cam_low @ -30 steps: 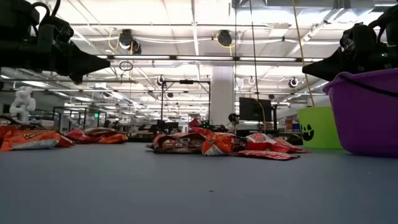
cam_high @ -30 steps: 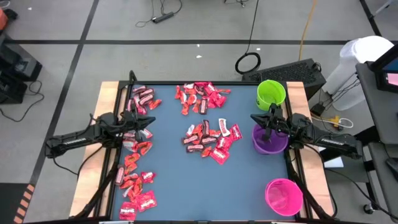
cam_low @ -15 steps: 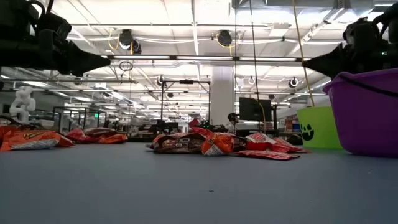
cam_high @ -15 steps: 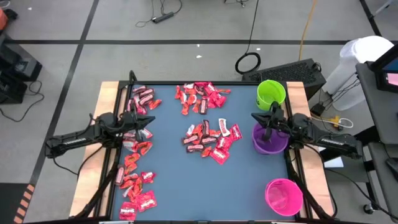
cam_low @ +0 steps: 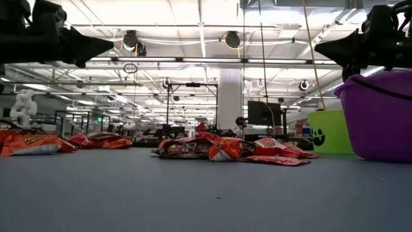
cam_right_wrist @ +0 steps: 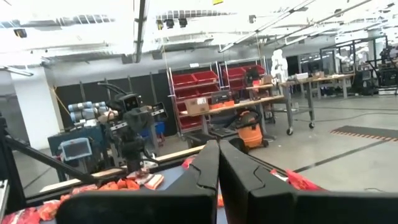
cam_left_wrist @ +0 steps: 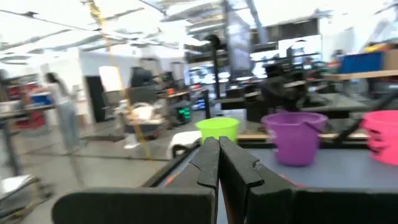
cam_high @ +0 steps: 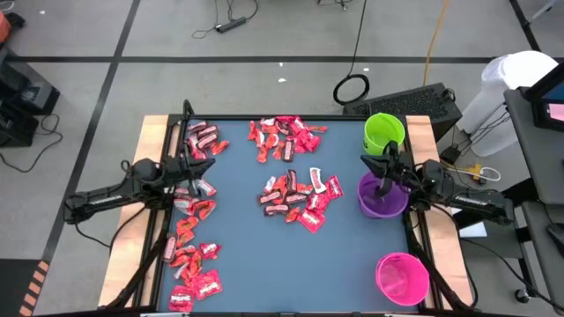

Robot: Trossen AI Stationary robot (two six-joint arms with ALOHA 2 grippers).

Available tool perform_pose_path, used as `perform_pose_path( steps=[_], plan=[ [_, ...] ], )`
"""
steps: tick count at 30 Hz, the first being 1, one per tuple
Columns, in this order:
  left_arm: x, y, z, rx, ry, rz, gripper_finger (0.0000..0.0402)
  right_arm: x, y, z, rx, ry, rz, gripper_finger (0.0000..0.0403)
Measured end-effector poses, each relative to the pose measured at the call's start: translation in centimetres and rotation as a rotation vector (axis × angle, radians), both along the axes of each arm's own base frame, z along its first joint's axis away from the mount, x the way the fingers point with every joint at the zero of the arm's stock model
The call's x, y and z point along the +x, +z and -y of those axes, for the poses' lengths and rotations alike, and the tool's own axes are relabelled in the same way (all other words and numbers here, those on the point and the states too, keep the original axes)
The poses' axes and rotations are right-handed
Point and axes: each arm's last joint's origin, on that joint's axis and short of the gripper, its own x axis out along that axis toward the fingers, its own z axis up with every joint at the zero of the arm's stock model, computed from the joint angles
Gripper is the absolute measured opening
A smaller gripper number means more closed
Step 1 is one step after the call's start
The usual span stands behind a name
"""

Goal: Organize candy in baskets
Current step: Put the orange chocolate bar into the green bucket

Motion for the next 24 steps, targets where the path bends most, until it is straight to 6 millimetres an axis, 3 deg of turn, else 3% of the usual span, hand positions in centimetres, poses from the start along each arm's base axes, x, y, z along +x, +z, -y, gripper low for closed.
perform_pose_path(
  steps=[6,10,16,24],
  plan=[
    [0.4,0.2,-0.6,-0.028,0.123,-0.011,0.0008,0.1,0.0,0.0,-0.043,-0.012,-0.018,0.0001],
    [1.3,2.1,-1.2,-0.040,0.174,-0.039,0.0008,0.2,-0.1,0.1,-0.063,-0.018,-0.040,0.0001],
    [4.1,3.4,-2.6,-0.110,0.207,-0.176,0.0008,0.4,-0.2,0.1,-0.051,-0.013,-0.051,0.0001],
    [7.8,3.6,-3.8,-0.245,0.153,-0.292,0.0008,0.3,0.0,0.1,-0.052,-0.013,-0.029,0.0001]
  ],
)
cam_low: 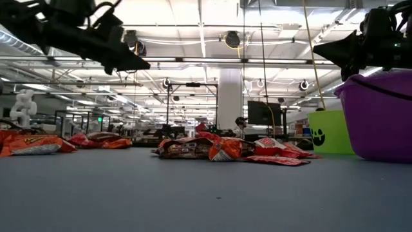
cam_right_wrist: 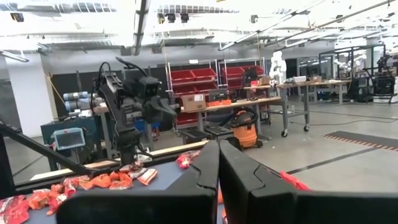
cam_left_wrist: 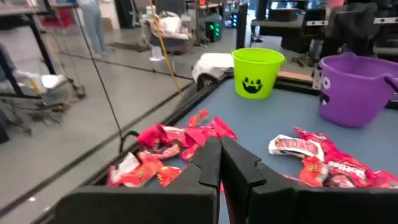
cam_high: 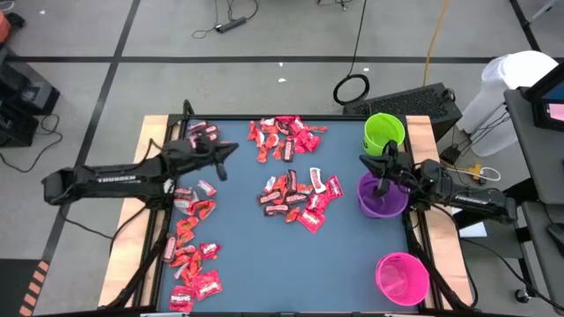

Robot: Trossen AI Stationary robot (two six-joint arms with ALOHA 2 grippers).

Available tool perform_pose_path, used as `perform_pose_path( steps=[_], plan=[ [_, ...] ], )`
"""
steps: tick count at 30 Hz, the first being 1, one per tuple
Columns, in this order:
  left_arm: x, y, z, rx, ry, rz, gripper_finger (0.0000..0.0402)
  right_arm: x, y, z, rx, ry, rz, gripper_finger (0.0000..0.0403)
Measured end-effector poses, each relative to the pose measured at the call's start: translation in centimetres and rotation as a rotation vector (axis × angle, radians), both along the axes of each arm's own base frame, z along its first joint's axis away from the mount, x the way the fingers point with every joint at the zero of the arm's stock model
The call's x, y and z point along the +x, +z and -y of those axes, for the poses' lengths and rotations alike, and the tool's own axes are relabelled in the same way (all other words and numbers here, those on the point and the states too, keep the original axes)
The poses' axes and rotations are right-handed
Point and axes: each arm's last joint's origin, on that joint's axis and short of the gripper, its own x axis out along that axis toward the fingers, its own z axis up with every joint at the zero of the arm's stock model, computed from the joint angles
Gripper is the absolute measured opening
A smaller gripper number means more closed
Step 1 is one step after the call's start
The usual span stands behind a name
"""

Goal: Organize candy in baskets
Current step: Put the orange chocolate bar into the green bucket

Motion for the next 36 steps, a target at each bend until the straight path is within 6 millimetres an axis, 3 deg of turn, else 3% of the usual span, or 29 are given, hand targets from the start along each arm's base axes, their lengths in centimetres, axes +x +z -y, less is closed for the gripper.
perform_pose_path(
  steps=[5,11,21,26,31,36],
  plan=[
    [0.9,-0.6,-0.3,-0.030,-0.020,-0.042,0.0008,0.0,0.2,0.0,-0.005,0.000,0.019,0.0001],
    [1.2,-1.2,-0.6,-0.106,0.079,-0.041,0.0020,-0.1,0.2,0.0,0.050,0.015,0.040,0.0001],
    [1.9,-2.5,-0.9,-0.195,0.100,-0.072,0.0169,-0.1,0.2,0.1,0.055,-0.015,0.047,0.0004],
    [2.6,-3.3,-1.1,-0.254,0.116,-0.105,0.0233,-0.1,0.2,0.2,0.051,-0.048,0.046,0.0035],
    [4.8,-3.1,-1.9,-0.269,0.119,-0.151,0.0255,-0.1,0.2,0.1,0.039,-0.049,0.037,0.0077],
    [7.2,-3.3,-2.8,-0.323,0.138,-0.321,0.0256,-0.1,0.2,0.1,0.033,-0.051,0.033,0.0103]
  ],
)
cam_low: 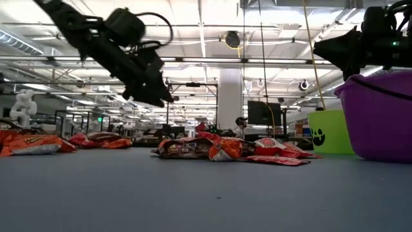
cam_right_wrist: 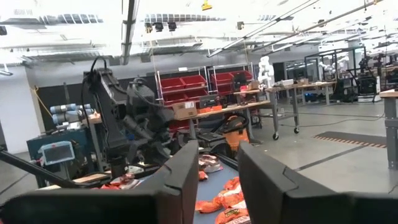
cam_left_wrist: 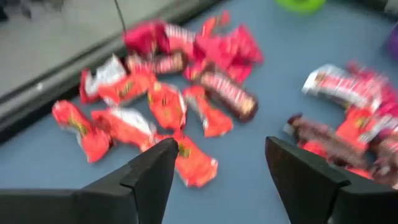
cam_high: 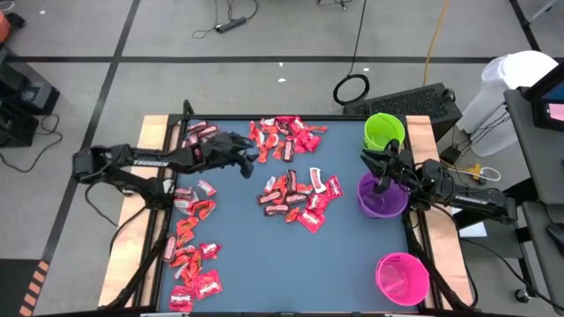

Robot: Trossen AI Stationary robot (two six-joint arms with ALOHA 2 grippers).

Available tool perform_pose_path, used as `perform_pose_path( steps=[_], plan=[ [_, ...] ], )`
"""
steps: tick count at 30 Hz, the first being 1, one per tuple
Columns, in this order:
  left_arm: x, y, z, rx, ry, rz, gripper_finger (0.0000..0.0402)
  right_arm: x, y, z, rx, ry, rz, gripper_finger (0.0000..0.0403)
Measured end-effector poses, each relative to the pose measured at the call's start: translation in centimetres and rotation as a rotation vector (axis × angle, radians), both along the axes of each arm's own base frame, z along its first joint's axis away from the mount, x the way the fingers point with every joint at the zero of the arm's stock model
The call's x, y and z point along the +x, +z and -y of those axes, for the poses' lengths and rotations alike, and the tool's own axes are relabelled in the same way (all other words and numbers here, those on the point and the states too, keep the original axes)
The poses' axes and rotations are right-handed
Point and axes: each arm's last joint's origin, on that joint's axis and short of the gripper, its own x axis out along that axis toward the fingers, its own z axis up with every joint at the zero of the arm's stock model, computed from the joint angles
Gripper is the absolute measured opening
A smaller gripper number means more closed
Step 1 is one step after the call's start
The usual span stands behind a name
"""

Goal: Organize candy in baskets
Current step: Put the orange chocolate bar into the green bucket

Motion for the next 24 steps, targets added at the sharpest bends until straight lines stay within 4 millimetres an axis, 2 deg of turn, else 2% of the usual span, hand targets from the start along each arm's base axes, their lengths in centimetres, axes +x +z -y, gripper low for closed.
perform_pose_path(
  steps=[7,14,19,24],
  plan=[
    [2.2,-1.1,-0.7,-0.076,-0.017,-0.172,0.0256,0.0,-0.1,0.0,-0.045,-0.013,-0.031,0.0109],
    [3.5,-3.2,-1.6,-0.099,-0.021,-0.203,0.0256,0.0,0.0,0.0,-0.043,-0.010,-0.024,0.0105],
    [3.8,-4.9,-2.7,-0.107,0.016,-0.233,0.0256,-0.1,0.5,-0.2,-0.025,0.063,0.049,0.0105],
    [4.1,-5.6,-3.3,-0.120,0.012,-0.210,0.0254,0.0,0.4,-0.2,-0.047,0.051,0.025,0.0105]
  ],
)
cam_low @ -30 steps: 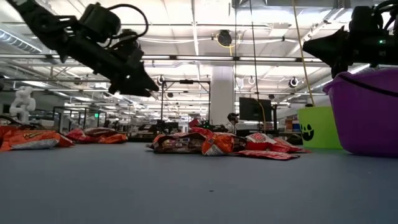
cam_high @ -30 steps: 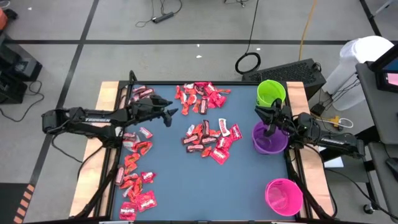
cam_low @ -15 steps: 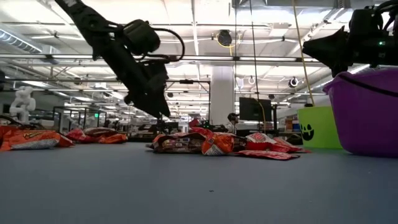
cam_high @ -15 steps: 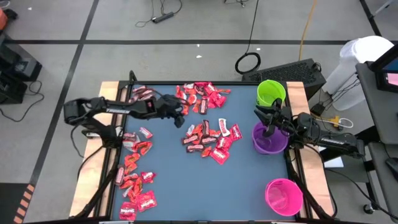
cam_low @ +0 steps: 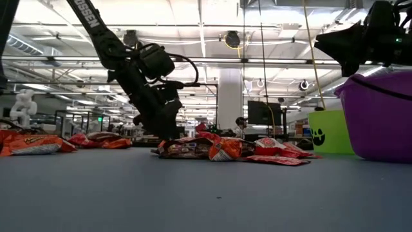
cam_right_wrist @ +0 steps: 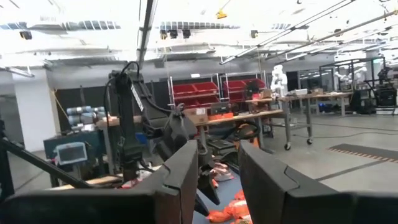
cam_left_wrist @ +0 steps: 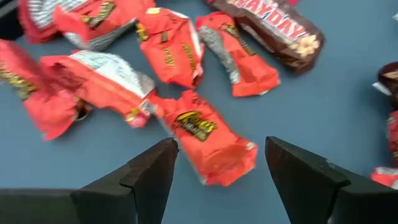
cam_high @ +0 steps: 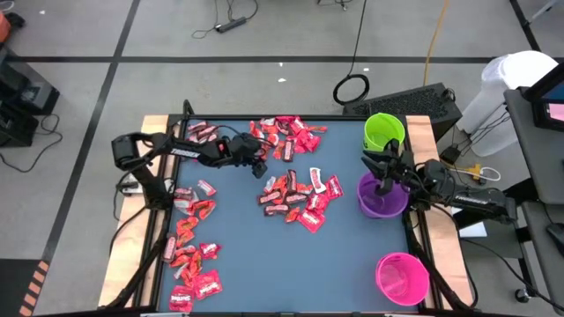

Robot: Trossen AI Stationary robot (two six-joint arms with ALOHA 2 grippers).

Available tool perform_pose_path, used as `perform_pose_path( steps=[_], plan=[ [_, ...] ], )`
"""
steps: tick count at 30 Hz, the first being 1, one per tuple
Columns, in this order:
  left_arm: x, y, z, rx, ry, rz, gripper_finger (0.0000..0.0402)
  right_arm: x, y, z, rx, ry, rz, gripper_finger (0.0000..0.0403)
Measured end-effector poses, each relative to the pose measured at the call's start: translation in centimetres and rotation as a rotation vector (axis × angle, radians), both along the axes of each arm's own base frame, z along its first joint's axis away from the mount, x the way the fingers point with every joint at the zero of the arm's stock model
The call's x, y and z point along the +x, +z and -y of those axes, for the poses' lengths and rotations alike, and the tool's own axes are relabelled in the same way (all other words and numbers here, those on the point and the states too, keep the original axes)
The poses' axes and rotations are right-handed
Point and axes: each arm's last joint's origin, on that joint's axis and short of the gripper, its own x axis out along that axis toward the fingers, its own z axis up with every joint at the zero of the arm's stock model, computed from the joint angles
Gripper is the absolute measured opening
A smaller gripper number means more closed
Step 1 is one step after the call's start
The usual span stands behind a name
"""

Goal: Organize candy in baskets
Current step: Put the orange chocolate bar into the green bucket

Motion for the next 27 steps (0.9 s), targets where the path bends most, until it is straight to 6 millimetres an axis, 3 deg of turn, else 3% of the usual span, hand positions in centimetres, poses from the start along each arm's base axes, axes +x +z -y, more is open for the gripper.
perform_pose_path(
  steps=[8,16,27],
  plan=[
    [0.0,-0.7,0.0,0.006,-0.028,-0.039,0.0211,0.0,0.0,0.0,-0.005,-0.002,-0.001,0.0105],
    [0.3,-2.2,-0.1,0.011,-0.018,-0.069,0.0131,0.0,0.0,0.0,-0.026,-0.010,-0.008,0.0105],
    [1.0,-2.1,0.8,0.122,-0.151,-0.099,0.0011,0.2,-0.2,0.1,-0.005,-0.007,-0.033,0.0105]
  ],
)
